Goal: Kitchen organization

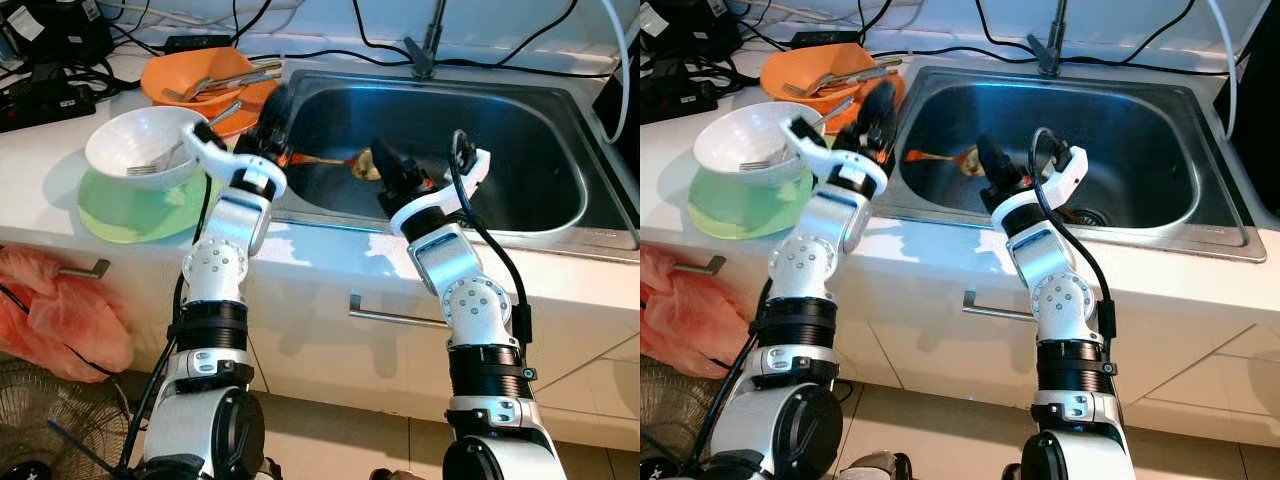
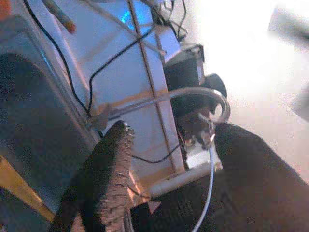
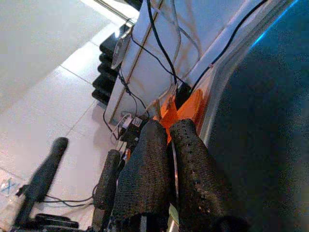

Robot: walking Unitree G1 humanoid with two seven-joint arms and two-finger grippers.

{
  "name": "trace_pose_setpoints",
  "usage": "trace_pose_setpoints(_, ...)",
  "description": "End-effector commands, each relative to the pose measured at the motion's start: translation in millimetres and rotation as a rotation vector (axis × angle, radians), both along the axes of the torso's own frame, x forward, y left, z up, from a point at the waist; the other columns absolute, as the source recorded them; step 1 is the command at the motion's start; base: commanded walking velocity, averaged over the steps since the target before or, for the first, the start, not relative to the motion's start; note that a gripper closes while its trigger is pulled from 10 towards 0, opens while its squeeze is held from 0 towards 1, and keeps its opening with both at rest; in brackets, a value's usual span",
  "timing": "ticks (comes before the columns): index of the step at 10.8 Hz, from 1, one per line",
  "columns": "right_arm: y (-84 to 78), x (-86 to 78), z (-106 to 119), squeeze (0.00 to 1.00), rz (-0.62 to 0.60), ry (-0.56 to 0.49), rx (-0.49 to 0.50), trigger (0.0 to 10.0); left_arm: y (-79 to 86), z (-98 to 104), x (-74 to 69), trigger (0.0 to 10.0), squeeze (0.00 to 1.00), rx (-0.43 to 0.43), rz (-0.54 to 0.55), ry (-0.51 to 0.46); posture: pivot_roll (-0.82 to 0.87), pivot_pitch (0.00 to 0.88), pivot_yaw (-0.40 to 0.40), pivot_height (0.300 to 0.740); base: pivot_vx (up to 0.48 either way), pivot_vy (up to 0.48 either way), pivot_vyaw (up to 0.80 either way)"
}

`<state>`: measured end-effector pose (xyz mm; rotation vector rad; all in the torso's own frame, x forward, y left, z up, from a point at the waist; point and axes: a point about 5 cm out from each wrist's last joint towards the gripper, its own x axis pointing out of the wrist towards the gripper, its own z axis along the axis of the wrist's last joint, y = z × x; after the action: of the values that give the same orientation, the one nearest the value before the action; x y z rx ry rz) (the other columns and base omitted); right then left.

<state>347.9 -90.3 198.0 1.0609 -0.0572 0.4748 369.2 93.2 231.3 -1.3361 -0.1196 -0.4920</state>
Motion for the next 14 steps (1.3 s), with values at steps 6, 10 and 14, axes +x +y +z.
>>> trace_pose_setpoints(6, -61.9, 8.4, 10, 0.0, -0.075, -0.142, -0.484, 0.0, -6.2, -35, -15.3, 10.0, 1.0, 0.277, -0.038, 0.121, 0.1, 0.072, 0.085, 0.74, 0.0, 0.0, 0.0)
trace_pose_setpoints(10, -91.1, 16.4, -10, 0.0, -0.098, -0.141, -0.864, 0.0, 15.6, -43, -18.8, 10.0, 1.0, 0.449, -0.024, 0.163, 0.13, 0.056, 0.081, 0.74, 0.0, 0.0, 0.0)
trace_pose_setpoints(14, -121.5, 21.0, -37, 0.0, -0.162, -0.093, -1.209, 8.7, 15.9, -51, -25.8, 10.0, 1.0, 0.652, -0.052, 0.211, 0.14, 0.047, 0.085, 0.74, 0.0, 0.0, 0.0)
